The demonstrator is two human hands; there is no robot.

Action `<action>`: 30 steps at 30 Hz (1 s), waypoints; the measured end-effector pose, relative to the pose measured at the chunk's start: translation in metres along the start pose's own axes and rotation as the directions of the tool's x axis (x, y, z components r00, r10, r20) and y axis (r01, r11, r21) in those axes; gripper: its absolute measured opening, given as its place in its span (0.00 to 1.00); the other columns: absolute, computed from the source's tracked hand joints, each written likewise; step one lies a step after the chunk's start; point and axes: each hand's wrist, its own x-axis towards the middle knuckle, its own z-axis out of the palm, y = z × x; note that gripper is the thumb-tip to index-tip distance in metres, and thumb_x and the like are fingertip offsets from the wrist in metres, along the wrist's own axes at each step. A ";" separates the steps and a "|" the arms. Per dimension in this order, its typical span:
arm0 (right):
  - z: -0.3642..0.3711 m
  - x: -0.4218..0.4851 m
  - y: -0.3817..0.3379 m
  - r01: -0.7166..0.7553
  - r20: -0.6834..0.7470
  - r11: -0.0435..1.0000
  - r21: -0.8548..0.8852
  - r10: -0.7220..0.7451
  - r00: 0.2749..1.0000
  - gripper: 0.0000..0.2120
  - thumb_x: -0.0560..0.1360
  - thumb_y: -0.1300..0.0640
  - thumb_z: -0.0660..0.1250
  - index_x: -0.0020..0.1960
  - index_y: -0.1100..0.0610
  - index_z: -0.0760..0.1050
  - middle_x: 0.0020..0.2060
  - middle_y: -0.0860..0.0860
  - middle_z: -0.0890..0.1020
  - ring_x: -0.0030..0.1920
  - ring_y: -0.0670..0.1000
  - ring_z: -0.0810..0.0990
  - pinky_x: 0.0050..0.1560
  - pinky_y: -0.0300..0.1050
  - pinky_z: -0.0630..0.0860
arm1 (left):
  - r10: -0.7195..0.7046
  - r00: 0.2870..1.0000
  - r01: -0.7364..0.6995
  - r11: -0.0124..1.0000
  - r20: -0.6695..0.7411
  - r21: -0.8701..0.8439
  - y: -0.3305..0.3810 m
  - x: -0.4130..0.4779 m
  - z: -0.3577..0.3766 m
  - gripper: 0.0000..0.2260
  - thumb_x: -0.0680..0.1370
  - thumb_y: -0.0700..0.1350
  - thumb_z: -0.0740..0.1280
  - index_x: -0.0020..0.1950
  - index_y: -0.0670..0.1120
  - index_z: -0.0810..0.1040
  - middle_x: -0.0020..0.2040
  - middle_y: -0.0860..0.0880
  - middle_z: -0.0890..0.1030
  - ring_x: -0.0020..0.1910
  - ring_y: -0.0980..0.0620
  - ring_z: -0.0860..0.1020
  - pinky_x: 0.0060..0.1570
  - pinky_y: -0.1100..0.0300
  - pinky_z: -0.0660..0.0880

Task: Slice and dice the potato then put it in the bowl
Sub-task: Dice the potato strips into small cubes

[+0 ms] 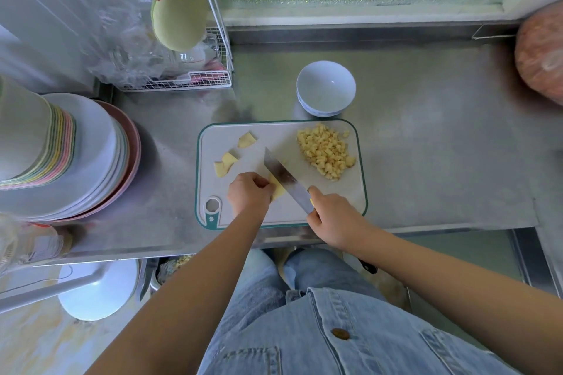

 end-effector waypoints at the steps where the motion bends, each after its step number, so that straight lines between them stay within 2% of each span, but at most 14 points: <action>1: 0.001 0.000 0.000 -0.010 0.005 1.000 -0.007 0.010 1.000 0.07 0.77 0.60 0.56 0.54 0.61 0.64 0.29 0.48 0.66 0.33 0.55 0.70 0.32 0.47 0.63 | -0.005 1.000 0.005 1.000 -0.001 -0.005 0.001 0.000 0.000 0.06 0.73 0.42 0.70 0.36 0.48 0.80 0.34 0.49 0.83 0.36 0.51 0.80 0.29 0.66 0.70; 3: 0.003 -0.001 -0.001 -0.023 0.013 1.000 -0.005 0.023 1.000 0.07 0.77 0.60 0.57 0.54 0.61 0.65 0.29 0.48 0.66 0.34 0.55 0.70 0.33 0.47 0.63 | -0.018 1.000 0.018 1.000 0.000 -0.013 0.003 0.000 0.001 0.06 0.73 0.41 0.70 0.36 0.48 0.81 0.35 0.48 0.83 0.35 0.52 0.79 0.26 0.66 0.68; 5: 0.005 -0.001 -0.001 -0.033 0.020 0.999 0.011 0.033 0.999 0.04 0.77 0.60 0.57 0.50 0.59 0.63 0.29 0.49 0.66 0.34 0.56 0.71 0.33 0.47 0.63 | -0.021 1.000 0.021 1.000 0.004 -0.007 0.004 0.001 0.001 0.06 0.73 0.41 0.70 0.36 0.47 0.81 0.35 0.48 0.83 0.35 0.52 0.79 0.25 0.66 0.66; 7: 0.007 -0.001 -0.003 -0.049 0.024 0.999 0.024 0.048 0.999 0.05 0.77 0.60 0.57 0.46 0.58 0.60 0.29 0.49 0.66 0.34 0.55 0.70 0.31 0.45 0.62 | -0.019 1.000 0.019 1.000 0.011 -0.003 0.004 0.002 0.001 0.06 0.72 0.40 0.70 0.35 0.47 0.81 0.35 0.48 0.83 0.36 0.51 0.80 0.25 0.66 0.67; 10: 0.011 0.002 -0.007 -0.071 0.025 0.997 0.002 0.071 0.997 0.05 0.77 0.60 0.57 0.47 0.57 0.60 0.30 0.49 0.66 0.34 0.53 0.70 0.30 0.44 0.62 | -0.024 0.999 0.024 1.000 0.033 -0.003 0.003 0.005 0.001 0.07 0.72 0.39 0.70 0.34 0.47 0.80 0.35 0.47 0.83 0.37 0.49 0.81 0.27 0.66 0.69; 16: 0.022 0.004 -0.002 -0.073 0.001 0.995 0.064 0.073 0.997 0.06 0.77 0.60 0.58 0.46 0.57 0.59 0.29 0.48 0.65 0.31 0.54 0.69 0.27 0.44 0.59 | -0.037 0.999 0.038 0.999 0.039 -0.011 0.002 0.007 0.000 0.11 0.71 0.38 0.71 0.31 0.49 0.78 0.34 0.48 0.83 0.37 0.49 0.82 0.33 0.64 0.74; 21: 0.015 0.001 0.006 -0.029 -0.077 0.990 0.141 0.040 0.996 0.08 0.76 0.63 0.59 0.43 0.57 0.60 0.25 0.47 0.63 0.25 0.47 0.63 0.27 0.43 0.57 | 0.000 1.000 0.000 1.000 0.020 0.017 -0.002 0.003 -0.001 0.09 0.72 0.43 0.72 0.33 0.50 0.78 0.33 0.49 0.82 0.37 0.49 0.82 0.39 0.60 0.79; 25: 0.007 -0.002 0.007 0.018 -0.068 0.995 0.100 -0.011 0.998 0.04 0.76 0.61 0.59 0.47 0.60 0.64 0.26 0.48 0.65 0.27 0.53 0.67 0.30 0.49 0.63 | -0.004 1.000 0.004 1.000 -0.005 0.021 -0.008 -0.001 0.000 0.08 0.72 0.45 0.71 0.33 0.50 0.78 0.32 0.49 0.82 0.36 0.49 0.82 0.42 0.54 0.82; 30: 0.005 -0.005 0.002 0.050 0.005 0.999 0.010 -0.050 0.999 0.07 0.77 0.58 0.58 0.47 0.55 0.58 0.28 0.47 0.65 0.31 0.53 0.67 0.28 0.44 0.59 | -0.023 1.000 0.023 1.000 -0.014 0.014 -0.006 -0.001 0.000 0.10 0.73 0.42 0.71 0.32 0.50 0.78 0.32 0.49 0.82 0.36 0.49 0.82 0.41 0.55 0.82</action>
